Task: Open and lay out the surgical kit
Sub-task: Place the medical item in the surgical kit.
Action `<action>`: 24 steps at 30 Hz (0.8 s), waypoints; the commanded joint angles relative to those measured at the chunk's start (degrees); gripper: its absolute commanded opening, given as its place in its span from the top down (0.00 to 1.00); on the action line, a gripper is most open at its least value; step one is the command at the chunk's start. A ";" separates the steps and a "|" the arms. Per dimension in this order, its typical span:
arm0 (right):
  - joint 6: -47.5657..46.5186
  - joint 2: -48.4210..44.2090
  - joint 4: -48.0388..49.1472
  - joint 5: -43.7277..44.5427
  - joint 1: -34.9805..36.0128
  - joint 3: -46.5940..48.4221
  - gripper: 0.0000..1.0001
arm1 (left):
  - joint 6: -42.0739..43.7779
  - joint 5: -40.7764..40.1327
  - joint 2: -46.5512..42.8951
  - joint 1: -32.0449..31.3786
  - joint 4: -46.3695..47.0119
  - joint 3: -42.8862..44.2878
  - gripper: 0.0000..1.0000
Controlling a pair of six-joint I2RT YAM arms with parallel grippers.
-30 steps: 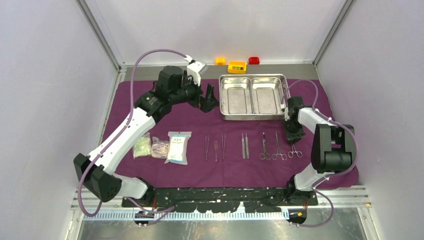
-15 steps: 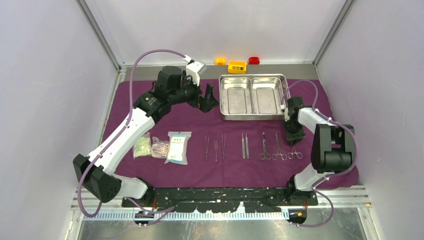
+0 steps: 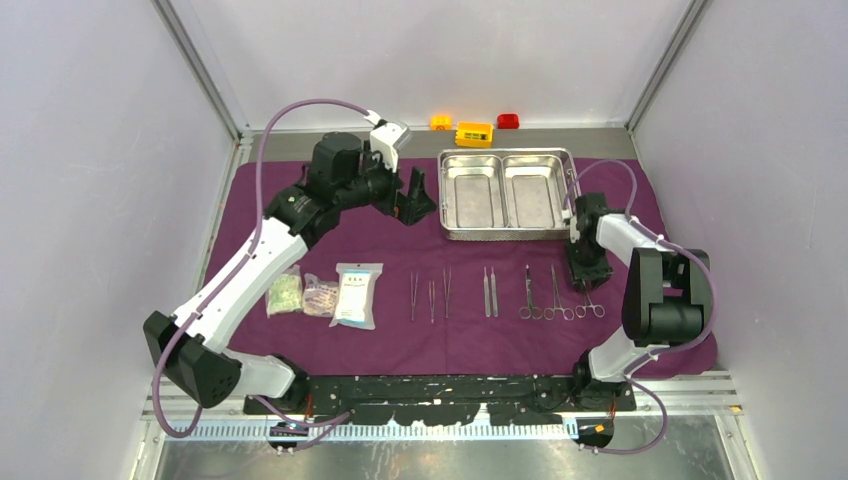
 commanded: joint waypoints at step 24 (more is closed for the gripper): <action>10.04 -27.58 4.70 -14.78 0.28 24.41 0.13 | 4.66 -12.04 -19.92 21.89 8.13 -19.52 0.00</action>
